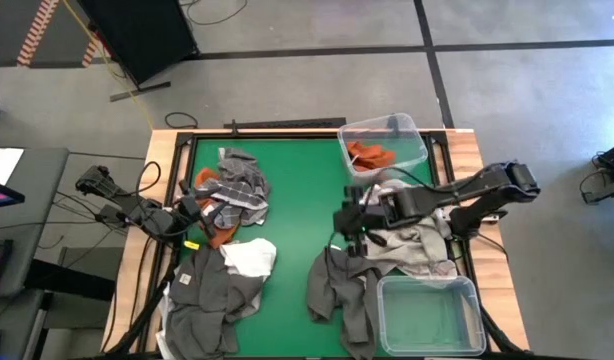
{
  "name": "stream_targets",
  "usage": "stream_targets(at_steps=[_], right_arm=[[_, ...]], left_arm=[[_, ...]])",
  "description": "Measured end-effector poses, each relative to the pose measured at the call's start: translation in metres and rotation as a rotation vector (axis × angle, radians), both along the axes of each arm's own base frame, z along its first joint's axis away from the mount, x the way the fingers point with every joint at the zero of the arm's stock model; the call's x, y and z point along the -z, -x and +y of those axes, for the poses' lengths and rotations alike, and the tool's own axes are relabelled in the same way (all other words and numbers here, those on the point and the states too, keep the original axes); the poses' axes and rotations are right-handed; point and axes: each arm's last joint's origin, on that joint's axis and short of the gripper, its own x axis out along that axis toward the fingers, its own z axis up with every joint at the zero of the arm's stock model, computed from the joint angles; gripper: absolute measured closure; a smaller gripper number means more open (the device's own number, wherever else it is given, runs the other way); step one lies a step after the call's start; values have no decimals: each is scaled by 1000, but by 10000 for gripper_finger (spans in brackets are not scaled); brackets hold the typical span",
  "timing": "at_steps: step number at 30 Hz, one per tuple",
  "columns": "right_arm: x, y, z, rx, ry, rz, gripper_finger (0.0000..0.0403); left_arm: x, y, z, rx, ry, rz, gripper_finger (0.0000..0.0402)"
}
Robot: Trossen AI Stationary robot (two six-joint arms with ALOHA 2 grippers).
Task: Sort towels by color in basket
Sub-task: Put the dark gray towel into the top transparent bin
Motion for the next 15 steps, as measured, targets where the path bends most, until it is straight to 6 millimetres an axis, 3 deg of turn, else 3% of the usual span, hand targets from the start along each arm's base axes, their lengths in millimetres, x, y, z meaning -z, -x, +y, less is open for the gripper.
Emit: stream_targets(at_steps=[5,9,15], right_arm=[[0,6,27,-65,-85,-1,196],[5,9,46,-106,-151,24,196],[32,3,80,-225,-168,111,196]], left_arm=[[-1,0,0,-9,92,-73,203],[-1,0,0,-28,273,-210,203],[-1,0,0,-57,542,-410,203]])
